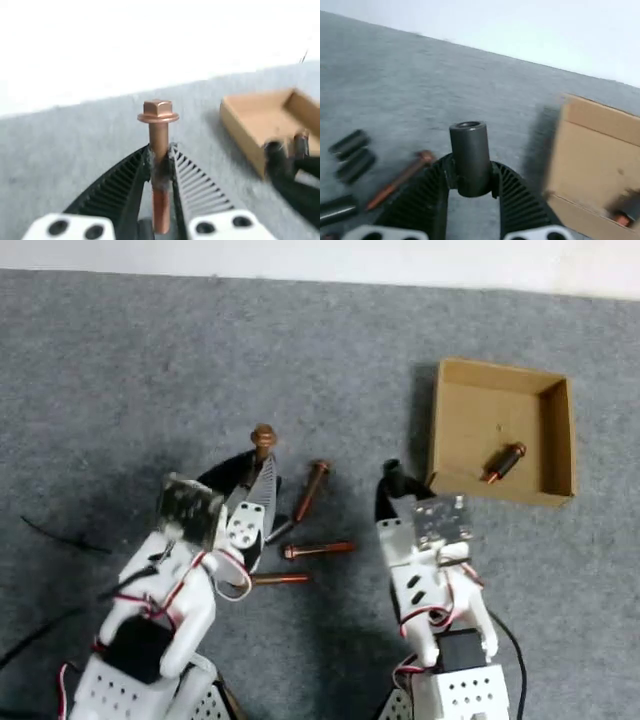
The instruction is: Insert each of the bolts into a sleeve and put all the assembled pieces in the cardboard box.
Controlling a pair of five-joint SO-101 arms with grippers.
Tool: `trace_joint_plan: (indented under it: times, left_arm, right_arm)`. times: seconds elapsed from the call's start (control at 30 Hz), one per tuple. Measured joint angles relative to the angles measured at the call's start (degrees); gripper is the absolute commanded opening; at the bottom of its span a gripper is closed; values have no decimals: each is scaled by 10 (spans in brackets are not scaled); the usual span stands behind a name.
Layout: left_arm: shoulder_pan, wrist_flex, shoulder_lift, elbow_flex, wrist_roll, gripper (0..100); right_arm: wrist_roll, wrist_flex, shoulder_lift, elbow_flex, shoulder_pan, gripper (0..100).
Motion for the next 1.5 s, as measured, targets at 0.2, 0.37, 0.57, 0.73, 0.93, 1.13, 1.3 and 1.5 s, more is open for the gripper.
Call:
trace_joint_plan:
  times: [0.2, 0.37, 0.57, 0.73, 0.93, 1.13, 1.3, 1.5]
  left_arm:
    - [0, -112, -106, 90, 0, 6]
    - [-1, -164, -112, 105, 0, 7]
    - [-1, -173, -112, 105, 43, 7]
    - [-1, -226, -112, 105, 223, 7]
    - [-1, -236, -112, 105, 323, 7]
    - [-1, -236, -112, 120, 326, 7]
    - [38, -238, -112, 124, 327, 7]
    - [60, -240, -112, 124, 328, 7]
  right_arm:
    - [0, -48, 0, 0, -100, 4]
    - [0, -127, 0, 0, -150, 4]
    - [0, -159, 0, 0, -183, 4]
    - [0, -153, 0, 0, -184, 4]
    - [0, -142, 0, 0, -184, 4]
    - [0, -142, 0, 0, -188, 4]
    - [0, -142, 0, 0, -212, 4]
    - [0, -142, 0, 0, -221, 4]
